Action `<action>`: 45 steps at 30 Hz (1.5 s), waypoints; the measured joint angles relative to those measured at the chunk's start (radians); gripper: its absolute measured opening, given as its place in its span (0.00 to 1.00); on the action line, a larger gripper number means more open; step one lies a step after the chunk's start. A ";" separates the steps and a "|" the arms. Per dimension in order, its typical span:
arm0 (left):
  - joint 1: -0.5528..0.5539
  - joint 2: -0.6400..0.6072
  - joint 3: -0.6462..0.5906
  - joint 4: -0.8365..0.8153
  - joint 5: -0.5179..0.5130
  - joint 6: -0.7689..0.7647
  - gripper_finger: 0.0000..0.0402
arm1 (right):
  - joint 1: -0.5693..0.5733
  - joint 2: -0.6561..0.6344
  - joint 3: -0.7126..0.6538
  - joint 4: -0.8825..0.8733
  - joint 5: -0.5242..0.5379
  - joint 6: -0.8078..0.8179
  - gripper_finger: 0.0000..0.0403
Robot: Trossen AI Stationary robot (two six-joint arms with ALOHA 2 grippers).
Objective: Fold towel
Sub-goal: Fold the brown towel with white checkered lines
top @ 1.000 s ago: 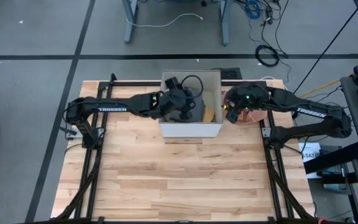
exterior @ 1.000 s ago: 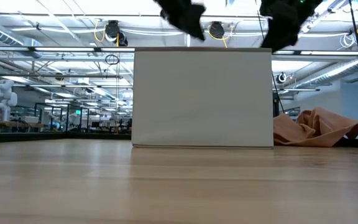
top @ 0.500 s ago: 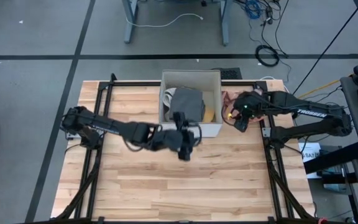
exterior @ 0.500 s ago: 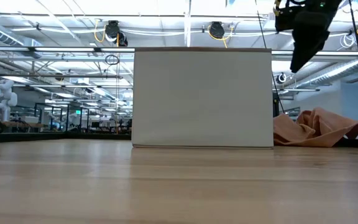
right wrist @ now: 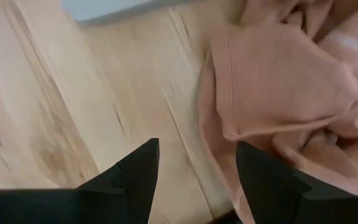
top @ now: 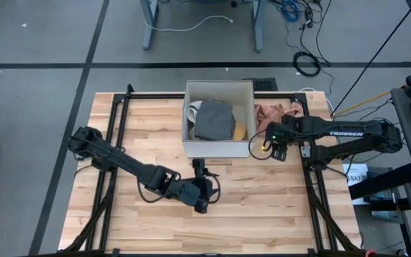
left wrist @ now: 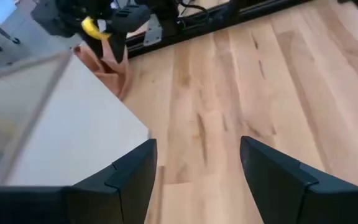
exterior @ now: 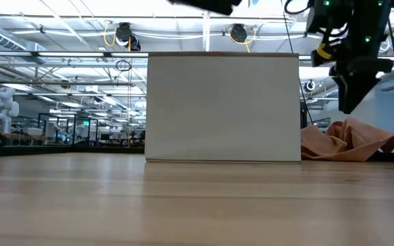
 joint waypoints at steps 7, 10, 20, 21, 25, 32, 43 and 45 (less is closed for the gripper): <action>-0.013 0.000 -0.187 0.257 -0.001 -0.091 0.59 | 0.001 0.055 -0.003 0.032 0.010 0.202 0.49; -0.020 0.000 -0.242 0.328 0.000 -0.111 0.59 | 0.001 0.087 -0.003 0.069 0.014 0.289 0.49; -0.043 0.033 -0.250 0.354 -0.001 -0.130 0.59 | -0.041 0.223 -0.048 0.132 0.106 0.518 0.49; -0.045 0.044 -0.249 0.364 -0.002 -0.131 0.59 | -0.051 0.233 -0.056 0.150 0.106 0.522 0.49; -0.054 0.071 -0.249 0.366 0.003 -0.132 0.59 | -0.085 0.255 -0.070 0.159 0.124 0.561 0.49; -0.066 0.093 -0.249 0.364 0.036 -0.131 0.59 | -0.128 0.220 -0.074 0.118 0.193 0.645 0.49; -0.086 0.092 -0.249 0.369 0.054 -0.103 0.59 | -0.167 0.223 -0.184 0.252 0.117 0.723 0.49; -0.085 0.092 -0.249 0.370 0.054 -0.103 0.59 | -0.179 0.223 -0.216 0.324 0.111 0.722 0.49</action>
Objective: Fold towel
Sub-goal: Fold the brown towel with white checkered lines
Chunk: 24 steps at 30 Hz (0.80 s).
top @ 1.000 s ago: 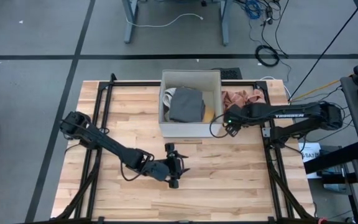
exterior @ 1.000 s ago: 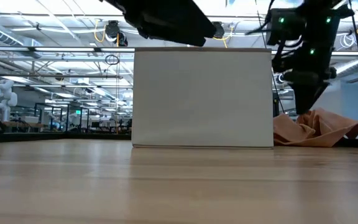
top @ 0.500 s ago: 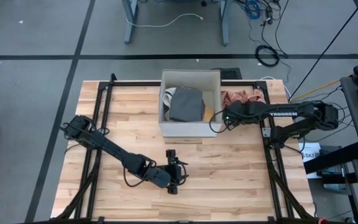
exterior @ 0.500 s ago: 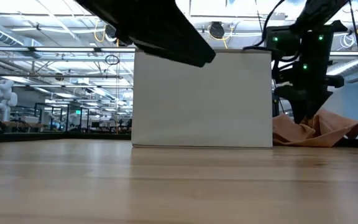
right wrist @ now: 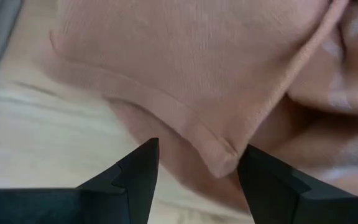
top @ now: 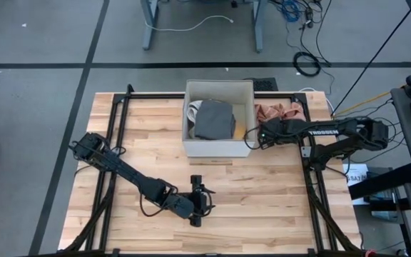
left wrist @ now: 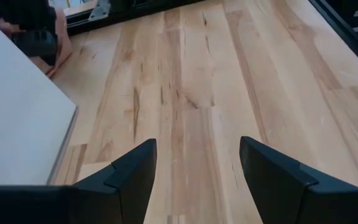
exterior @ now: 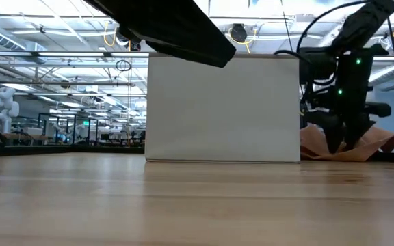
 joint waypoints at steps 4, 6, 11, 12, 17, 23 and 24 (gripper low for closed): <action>-0.005 0.000 0.000 0.000 0.003 0.000 0.59 | -0.016 -0.001 -0.038 0.077 0.025 -0.009 0.49; -0.013 0.000 0.000 -0.001 0.006 0.000 0.59 | -0.016 -0.002 -0.045 0.080 0.046 -0.017 0.48; -0.014 0.000 0.000 -0.001 0.007 0.003 0.59 | -0.017 -0.001 -0.045 0.087 0.069 -0.054 0.34; -0.014 0.000 0.000 -0.001 0.007 0.003 0.59 | -0.016 -0.001 -0.045 0.092 0.069 -0.064 0.30; -0.009 0.000 0.000 -0.001 0.007 0.003 0.59 | 0.000 0.000 -0.046 0.146 0.035 -0.156 0.05; -0.009 0.000 0.000 -0.001 0.007 0.003 0.59 | 0.039 -0.003 -0.037 0.181 -0.004 -0.178 0.02; -0.007 0.000 0.000 -0.001 0.007 0.003 0.59 | 0.048 -0.004 -0.028 0.179 -0.016 -0.182 0.01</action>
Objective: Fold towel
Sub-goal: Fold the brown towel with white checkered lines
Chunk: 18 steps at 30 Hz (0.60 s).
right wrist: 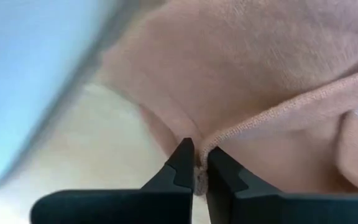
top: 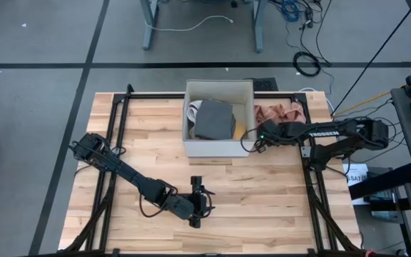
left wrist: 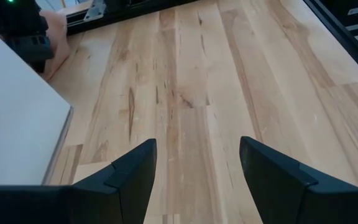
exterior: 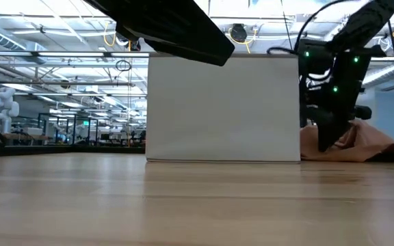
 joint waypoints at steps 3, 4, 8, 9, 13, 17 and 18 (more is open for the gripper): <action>0.004 0.000 0.000 0.000 0.000 -0.001 0.59 | 0.043 -0.009 0.029 -0.027 -0.049 0.014 0.01; 0.006 0.000 0.000 0.000 0.000 -0.002 0.59 | 0.062 -0.012 0.039 -0.036 -0.060 0.020 0.01; 0.016 0.000 0.000 0.000 0.000 -0.003 0.59 | 0.164 -0.026 0.083 -0.066 -0.134 0.053 0.01; 0.020 0.000 0.000 0.000 0.000 -0.003 0.59 | 0.191 -0.029 0.092 -0.074 -0.159 0.057 0.01; 0.029 0.000 0.001 0.000 -0.001 -0.003 0.59 | 0.312 -0.033 0.133 -0.095 -0.265 0.074 0.01; 0.041 0.000 0.001 0.000 -0.001 -0.003 0.59 | 0.434 -0.033 0.181 -0.097 -0.375 0.089 0.01; 0.046 0.000 0.001 0.000 -0.001 -0.004 0.59 | 0.464 -0.033 0.195 -0.097 -0.390 0.099 0.01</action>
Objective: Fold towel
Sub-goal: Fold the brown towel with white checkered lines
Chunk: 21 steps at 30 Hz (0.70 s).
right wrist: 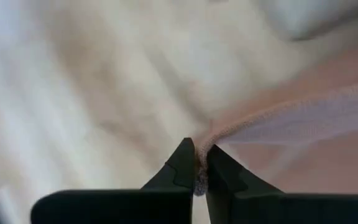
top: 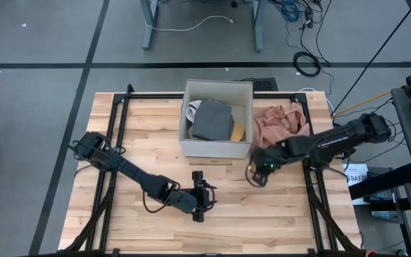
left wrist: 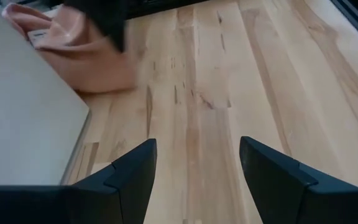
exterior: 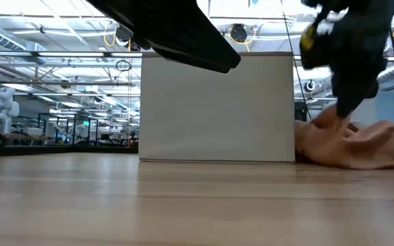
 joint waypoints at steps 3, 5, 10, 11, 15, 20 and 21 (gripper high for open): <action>0.013 0.000 0.000 0.011 0.000 -0.005 0.59 | 0.088 0.000 0.051 0.005 -0.031 0.013 0.01; 0.018 0.000 0.000 0.024 0.000 -0.009 0.59 | 0.139 0.000 0.081 0.021 -0.045 0.033 0.01; 0.021 0.000 0.000 0.057 0.000 -0.019 0.59 | 0.269 0.000 0.142 0.117 -0.055 0.047 0.01; 0.021 0.000 0.000 0.063 0.000 -0.023 0.59 | 0.288 0.000 0.147 0.145 -0.056 0.048 0.01; 0.023 0.000 0.000 0.114 0.000 -0.026 0.59 | 0.358 0.003 0.151 0.274 -0.069 0.042 0.01; 0.023 0.000 0.000 0.178 0.001 -0.027 0.59 | 0.408 0.020 0.151 0.330 -0.072 0.013 0.01; 0.023 0.000 0.000 0.188 0.007 -0.027 0.59 | 0.413 0.029 0.151 0.340 -0.072 0.004 0.01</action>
